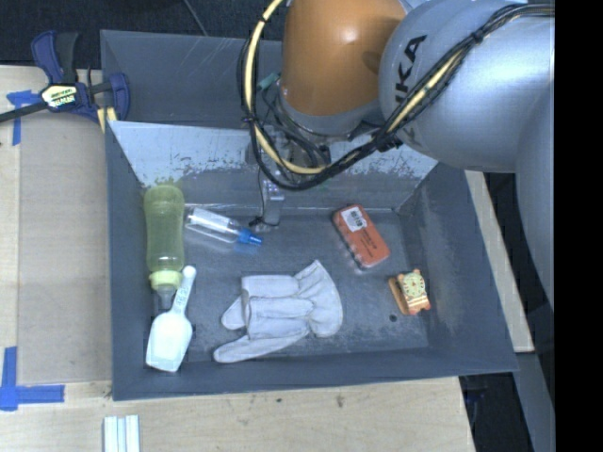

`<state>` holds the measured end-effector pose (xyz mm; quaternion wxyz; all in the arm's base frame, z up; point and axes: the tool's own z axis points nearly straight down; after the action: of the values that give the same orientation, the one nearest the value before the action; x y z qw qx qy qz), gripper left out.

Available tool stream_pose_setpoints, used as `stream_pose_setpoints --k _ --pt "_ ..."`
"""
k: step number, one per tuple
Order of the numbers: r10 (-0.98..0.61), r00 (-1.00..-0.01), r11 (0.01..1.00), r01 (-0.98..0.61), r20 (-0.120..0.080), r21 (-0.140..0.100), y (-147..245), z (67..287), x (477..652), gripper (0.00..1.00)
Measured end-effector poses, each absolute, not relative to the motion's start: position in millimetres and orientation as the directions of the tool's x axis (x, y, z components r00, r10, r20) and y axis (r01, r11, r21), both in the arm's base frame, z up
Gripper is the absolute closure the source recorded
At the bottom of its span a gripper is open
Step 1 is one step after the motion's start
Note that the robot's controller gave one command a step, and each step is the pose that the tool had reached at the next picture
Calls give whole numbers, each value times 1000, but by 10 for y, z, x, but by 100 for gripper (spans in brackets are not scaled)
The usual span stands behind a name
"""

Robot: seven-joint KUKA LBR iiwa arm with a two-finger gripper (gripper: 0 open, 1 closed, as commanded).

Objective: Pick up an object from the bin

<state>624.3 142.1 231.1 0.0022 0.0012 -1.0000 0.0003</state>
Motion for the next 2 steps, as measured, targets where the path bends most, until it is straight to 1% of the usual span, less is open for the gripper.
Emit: stream_pose_setpoints --k 1,2 --pt "0 -1000 1000 0 -4 1 1414 2368 6255 0" --pt "11 -1000 1000 11 -7 2 1469 1438 6262 0"
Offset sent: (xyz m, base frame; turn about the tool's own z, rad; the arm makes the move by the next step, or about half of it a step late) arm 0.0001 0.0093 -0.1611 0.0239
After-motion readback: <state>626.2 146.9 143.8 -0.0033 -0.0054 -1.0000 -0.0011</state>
